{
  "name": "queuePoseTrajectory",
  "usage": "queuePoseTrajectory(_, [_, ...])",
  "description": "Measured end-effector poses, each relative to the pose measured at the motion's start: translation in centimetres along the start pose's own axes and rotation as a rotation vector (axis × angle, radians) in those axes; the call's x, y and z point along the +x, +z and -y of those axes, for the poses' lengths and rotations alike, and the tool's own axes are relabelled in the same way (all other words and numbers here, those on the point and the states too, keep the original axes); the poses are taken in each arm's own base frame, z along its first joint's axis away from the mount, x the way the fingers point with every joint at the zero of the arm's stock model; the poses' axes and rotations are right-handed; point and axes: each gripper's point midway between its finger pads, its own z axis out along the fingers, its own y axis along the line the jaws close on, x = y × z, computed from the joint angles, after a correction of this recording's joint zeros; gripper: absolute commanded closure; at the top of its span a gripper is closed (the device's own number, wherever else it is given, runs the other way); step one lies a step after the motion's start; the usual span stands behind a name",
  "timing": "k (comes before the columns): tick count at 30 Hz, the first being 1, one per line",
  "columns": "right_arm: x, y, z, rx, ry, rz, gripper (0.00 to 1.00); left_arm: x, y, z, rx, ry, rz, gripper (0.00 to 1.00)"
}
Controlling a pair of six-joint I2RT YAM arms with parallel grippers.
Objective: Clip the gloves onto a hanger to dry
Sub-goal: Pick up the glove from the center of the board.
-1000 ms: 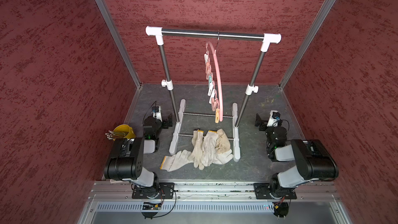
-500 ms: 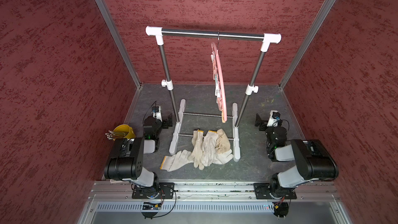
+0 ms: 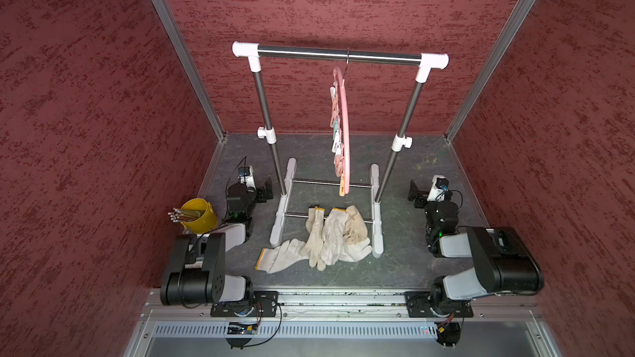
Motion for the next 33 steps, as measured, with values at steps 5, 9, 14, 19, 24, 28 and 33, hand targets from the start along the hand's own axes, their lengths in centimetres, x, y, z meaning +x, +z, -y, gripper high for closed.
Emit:
queuePoseTrajectory(5, [-10.3, 1.4, 0.4, 0.064, 0.235, 0.082, 0.01, -9.9, -3.7, -0.2, -0.065, -0.203, 0.122, 0.0])
queuePoseTrajectory(9, [-14.7, -0.2, -0.9, 0.0, 0.376, 0.083, 0.01, -10.7, -6.3, -1.1, -0.111, -0.477, 0.066, 0.0])
queuePoseTrajectory(14, [-12.2, -3.9, -2.3, -0.077, 0.505, -0.053, 0.1, -4.4, -9.7, 1.1, -0.046, -0.652, -0.098, 0.0])
queuePoseTrajectory(19, [-8.3, -6.9, -3.5, -0.114, 0.595, -0.244, 0.25, -3.8, -13.7, 5.3, 0.074, -0.616, -0.174, 0.03])
queuePoseTrajectory(24, [-5.3, -10.5, -4.9, -0.165, 0.684, -0.399, 0.37, -4.0, -17.2, 8.8, 0.198, -0.546, -0.224, 0.05])
queuePoseTrajectory(28, [-2.9, -12.8, -6.3, -0.203, 0.735, -0.544, 0.41, -1.6, -19.1, 11.9, 0.29, -0.467, -0.338, 0.07])
queuePoseTrajectory(33, [0.2, -15.7, -8.7, -0.293, 0.786, -0.732, 0.43, 2.6, -20.3, 16.0, 0.373, -0.314, -0.519, 0.04])
